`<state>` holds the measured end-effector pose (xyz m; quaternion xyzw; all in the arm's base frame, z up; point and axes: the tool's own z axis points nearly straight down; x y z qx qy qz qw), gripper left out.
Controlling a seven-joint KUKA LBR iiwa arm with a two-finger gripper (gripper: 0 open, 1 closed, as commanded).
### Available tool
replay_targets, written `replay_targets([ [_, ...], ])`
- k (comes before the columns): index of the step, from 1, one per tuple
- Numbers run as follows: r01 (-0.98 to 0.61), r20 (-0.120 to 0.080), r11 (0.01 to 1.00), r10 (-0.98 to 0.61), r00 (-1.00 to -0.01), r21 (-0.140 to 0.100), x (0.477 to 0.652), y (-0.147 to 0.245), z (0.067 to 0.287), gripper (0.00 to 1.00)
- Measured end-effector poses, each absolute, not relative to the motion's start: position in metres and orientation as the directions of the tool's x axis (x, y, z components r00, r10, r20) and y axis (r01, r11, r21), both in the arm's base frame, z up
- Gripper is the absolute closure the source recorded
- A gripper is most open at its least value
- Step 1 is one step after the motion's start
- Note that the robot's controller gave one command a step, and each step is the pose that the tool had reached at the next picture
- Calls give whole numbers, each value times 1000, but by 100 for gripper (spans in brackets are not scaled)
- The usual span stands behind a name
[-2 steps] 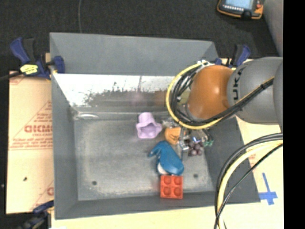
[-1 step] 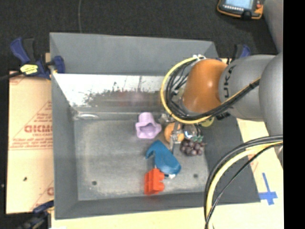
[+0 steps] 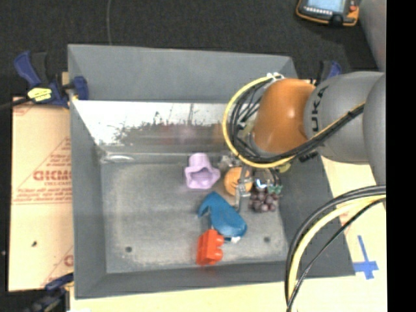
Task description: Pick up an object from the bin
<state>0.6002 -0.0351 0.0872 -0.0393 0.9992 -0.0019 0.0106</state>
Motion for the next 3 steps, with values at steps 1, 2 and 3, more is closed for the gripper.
replay_targets([
  [1,-170,-25,985,-171,-985,-6,587,-35,107,0],
  [2,-181,-31,983,-182,-983,-11,587,-47,113,0],
  [3,-186,-31,982,-187,-982,-9,596,-41,115,0],
])
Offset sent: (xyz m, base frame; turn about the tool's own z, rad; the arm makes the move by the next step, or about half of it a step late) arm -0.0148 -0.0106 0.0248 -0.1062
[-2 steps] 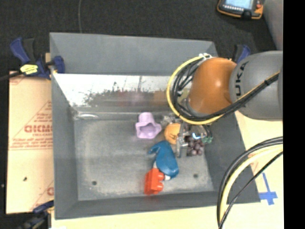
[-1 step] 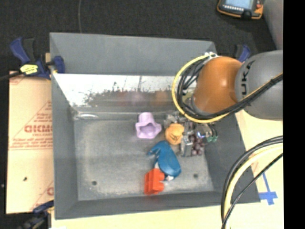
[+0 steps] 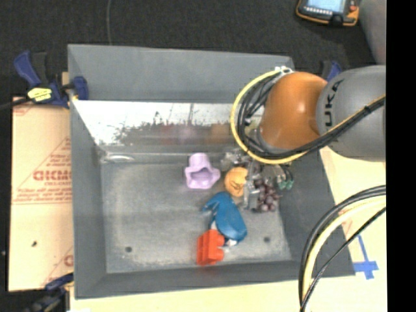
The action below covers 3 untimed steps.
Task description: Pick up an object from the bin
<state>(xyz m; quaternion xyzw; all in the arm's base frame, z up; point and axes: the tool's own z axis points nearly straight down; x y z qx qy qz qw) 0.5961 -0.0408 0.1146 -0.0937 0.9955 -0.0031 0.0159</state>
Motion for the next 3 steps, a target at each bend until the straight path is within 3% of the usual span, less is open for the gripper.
replay_targets([
  [1,-154,-33,988,-155,-987,-10,600,-65,98,0],
  [2,-295,-35,955,-295,-955,-15,611,-51,75,0],
  [3,-176,-40,984,-177,-983,-12,605,-70,91,0],
])
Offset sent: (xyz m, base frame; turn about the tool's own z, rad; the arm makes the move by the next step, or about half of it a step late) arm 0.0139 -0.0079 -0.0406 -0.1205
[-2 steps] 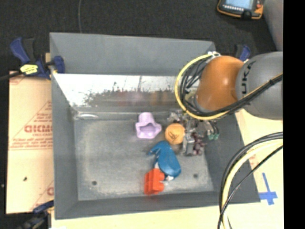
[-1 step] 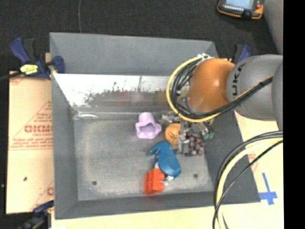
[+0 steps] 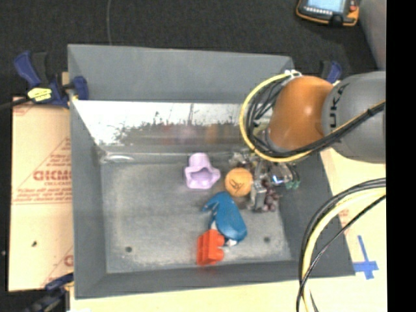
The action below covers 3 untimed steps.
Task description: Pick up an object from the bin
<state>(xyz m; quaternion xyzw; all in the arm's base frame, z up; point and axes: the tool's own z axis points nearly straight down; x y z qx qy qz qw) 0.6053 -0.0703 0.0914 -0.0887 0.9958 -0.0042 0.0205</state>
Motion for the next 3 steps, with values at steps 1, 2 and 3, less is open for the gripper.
replay_targets([
  [1,-258,-37,966,-259,-965,-12,607,-64,84,100],
  [2,-258,-37,966,-258,-965,-11,607,-64,84,100],
  [3,-263,-41,965,-263,-964,-14,599,-61,110,100],
])
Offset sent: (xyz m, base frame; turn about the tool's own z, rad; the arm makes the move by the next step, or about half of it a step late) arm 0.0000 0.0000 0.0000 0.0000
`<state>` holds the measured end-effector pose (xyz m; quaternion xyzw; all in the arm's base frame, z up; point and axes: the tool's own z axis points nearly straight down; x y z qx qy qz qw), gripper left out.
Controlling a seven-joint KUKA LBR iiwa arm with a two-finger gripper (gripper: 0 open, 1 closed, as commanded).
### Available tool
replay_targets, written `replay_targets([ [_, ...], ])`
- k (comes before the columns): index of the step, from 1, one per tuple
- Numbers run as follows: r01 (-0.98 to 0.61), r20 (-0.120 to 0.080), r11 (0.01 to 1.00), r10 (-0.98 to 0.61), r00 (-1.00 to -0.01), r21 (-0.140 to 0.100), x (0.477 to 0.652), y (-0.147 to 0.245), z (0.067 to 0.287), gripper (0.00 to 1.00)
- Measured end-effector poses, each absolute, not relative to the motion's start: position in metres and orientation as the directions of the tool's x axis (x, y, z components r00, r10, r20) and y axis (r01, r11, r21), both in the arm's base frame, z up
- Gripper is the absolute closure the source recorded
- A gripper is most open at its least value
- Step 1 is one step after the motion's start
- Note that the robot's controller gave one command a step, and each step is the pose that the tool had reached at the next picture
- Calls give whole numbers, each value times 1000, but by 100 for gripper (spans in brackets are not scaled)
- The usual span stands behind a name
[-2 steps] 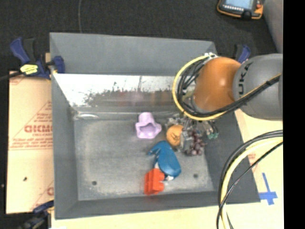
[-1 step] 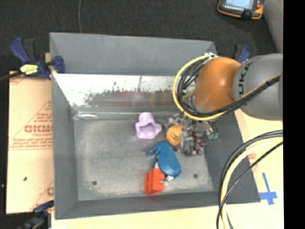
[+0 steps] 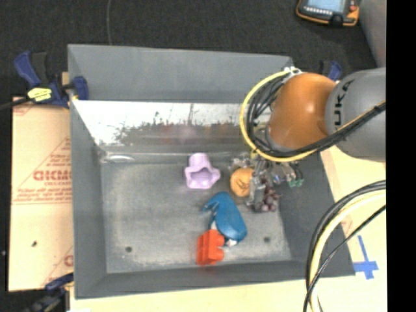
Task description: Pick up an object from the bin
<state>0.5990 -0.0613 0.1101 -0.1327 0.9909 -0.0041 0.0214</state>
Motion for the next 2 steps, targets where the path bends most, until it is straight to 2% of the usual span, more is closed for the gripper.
replay_targets([
  [1,-279,-41,960,-279,-959,-15,602,-63,103,100],
  [2,36,-52,999,36,-998,-2,575,-9,74,100],
])
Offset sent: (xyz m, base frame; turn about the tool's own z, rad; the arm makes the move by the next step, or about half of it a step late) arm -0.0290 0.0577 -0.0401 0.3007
